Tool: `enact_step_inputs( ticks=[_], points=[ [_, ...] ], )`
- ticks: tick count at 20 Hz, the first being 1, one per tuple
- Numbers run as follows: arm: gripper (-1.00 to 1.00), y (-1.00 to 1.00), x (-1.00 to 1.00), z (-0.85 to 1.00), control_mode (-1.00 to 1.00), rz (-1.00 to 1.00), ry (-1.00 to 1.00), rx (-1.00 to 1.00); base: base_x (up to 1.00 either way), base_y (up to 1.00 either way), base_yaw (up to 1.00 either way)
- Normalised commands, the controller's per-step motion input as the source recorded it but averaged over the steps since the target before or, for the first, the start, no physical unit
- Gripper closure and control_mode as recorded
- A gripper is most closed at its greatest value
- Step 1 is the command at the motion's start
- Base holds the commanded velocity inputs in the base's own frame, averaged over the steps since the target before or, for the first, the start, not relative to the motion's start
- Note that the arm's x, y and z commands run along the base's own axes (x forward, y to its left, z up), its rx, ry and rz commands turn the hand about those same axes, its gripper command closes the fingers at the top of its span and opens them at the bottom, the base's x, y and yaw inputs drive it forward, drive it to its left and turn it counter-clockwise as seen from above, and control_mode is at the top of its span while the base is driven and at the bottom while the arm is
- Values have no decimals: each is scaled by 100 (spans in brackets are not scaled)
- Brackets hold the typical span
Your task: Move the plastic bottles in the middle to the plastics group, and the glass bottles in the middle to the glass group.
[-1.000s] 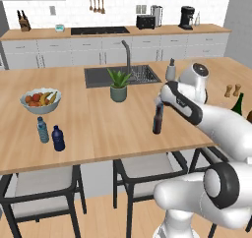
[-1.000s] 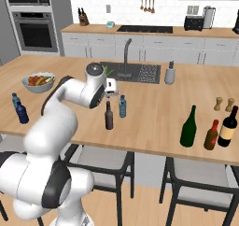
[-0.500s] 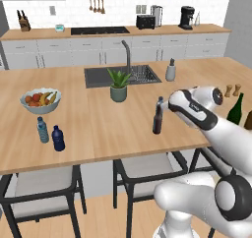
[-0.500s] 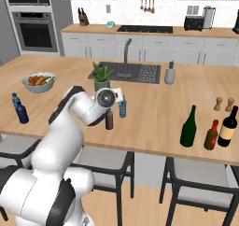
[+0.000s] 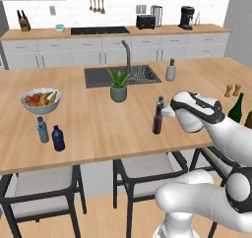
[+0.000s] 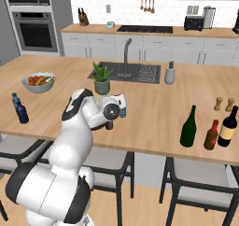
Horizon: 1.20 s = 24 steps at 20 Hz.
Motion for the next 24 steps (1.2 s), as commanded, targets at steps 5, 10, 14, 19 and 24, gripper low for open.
enact_step_inputs(
  ticks=[5,10,14,19,24],
  points=[
    [-100,-31,14,2,-100,13,3,4,0,0,0],
    [-100,-18,10,-59,-100,6,2,7,0,0,0],
    [-100,-6,3,-61,-100,2,-3,5,0,0,0],
    [-100,0,12,-37,-100,14,-1,21,0,0,0],
    [-100,16,20,-27,-100,14,5,12,0,0,0]
  ],
)
